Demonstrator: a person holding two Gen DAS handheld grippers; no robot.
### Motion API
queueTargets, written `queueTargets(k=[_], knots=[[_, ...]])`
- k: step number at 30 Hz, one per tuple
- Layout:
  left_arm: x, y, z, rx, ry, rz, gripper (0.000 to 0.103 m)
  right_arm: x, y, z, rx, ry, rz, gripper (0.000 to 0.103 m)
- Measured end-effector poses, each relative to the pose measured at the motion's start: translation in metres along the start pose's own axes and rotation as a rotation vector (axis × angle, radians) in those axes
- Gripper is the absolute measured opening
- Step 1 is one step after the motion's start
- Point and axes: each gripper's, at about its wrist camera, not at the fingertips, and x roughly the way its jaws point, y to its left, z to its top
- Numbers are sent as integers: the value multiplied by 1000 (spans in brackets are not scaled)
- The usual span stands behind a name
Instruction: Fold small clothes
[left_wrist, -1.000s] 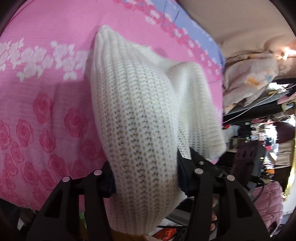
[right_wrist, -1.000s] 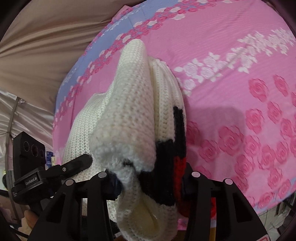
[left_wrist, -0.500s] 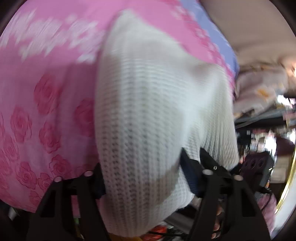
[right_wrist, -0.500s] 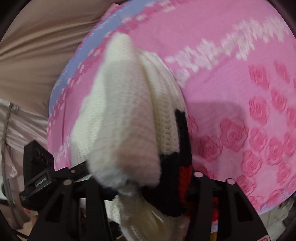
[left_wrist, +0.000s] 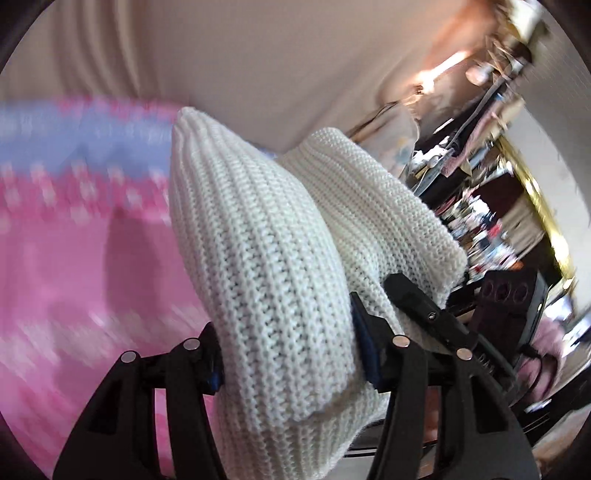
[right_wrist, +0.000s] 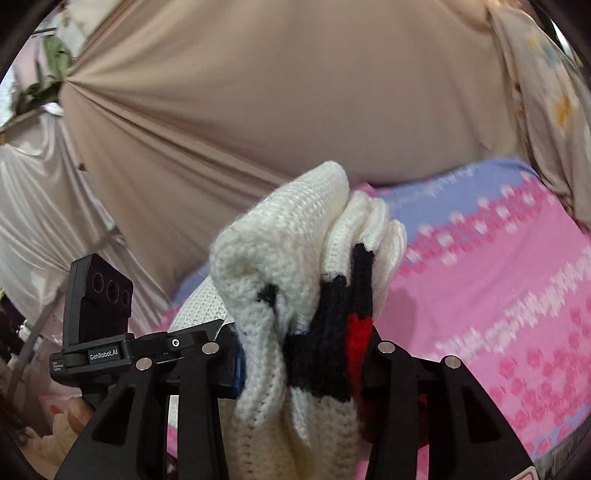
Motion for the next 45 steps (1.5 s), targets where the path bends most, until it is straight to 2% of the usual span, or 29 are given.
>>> queueTargets(k=[1,2,3,4,5,6,7,8,9,10,12,15,17,18,20,21,23,24,26,29,31,33,35,37,38,40,41,43,45], knots=[[-13,7,-2,14,-16,27,61,9,6,1,-9,-6,6,52],[-28,19,-9,26,-34,72,71,26,9,-3,-16,-3,1,60],[-27,40,-11,29,-50,158,76,42,8,-9,-17,10,-8,63],[-26,56,-18,18,-46,232,86,70,2,-20,-14,45,-47,66],[-17,82,-28,-6,-22,332,87,98,-8,-36,-12,97,-118,66],[-10,100,-35,-30,1,381,86,116,-14,-48,-6,139,-178,65],[-1,128,-49,-78,37,448,83,135,-25,-66,9,204,-255,53],[2,148,-62,-132,69,501,76,144,-31,-82,34,265,-277,32],[3,164,-75,-191,96,530,74,144,-34,-94,72,300,-254,27],[-3,179,-90,-259,108,519,74,139,-32,-101,88,302,-226,23],[-17,188,-107,-314,87,509,74,136,-20,-106,56,308,-212,22],[-16,182,-109,-270,55,536,74,152,7,-108,-55,359,-193,17],[2,178,-104,-219,69,571,75,180,22,-117,-141,420,-203,15],[16,178,-103,-191,94,584,75,196,22,-127,-184,456,-236,13],[30,179,-107,-164,137,623,75,220,14,-144,-250,517,-359,5],[32,182,-109,-157,152,637,75,231,-5,-154,-247,555,-451,3],[41,183,-114,-156,189,663,75,231,-31,-158,-163,591,-538,2],[44,182,-116,-154,198,673,75,219,-39,-152,-78,572,-517,2],[45,183,-120,-154,199,670,75,205,-34,-144,-32,534,-431,2],[52,182,-127,-153,224,689,75,204,-14,-149,-119,533,-365,2],[55,180,-129,-151,230,705,75,221,-19,-167,-205,592,-446,2],[56,176,-130,-145,233,718,75,228,-43,-181,-133,675,-539,2],[53,168,-131,-119,216,738,75,207,-51,-174,-29,622,-497,2],[51,160,-132,-85,190,774,79,184,-43,-162,-29,547,-503,3],[49,156,-133,-73,180,791,83,172,-36,-156,-46,505,-508,10],[48,150,-136,-68,160,805,83,156,-23,-149,-72,442,-528,18],[48,147,-137,-72,156,809,83,152,-18,-147,-85,414,-540,28],[46,139,-141,-80,144,813,83,146,-3,-146,-130,365,-553,39],[44,134,-144,-83,129,818,83,145,11,-149,-187,338,-563,45]])
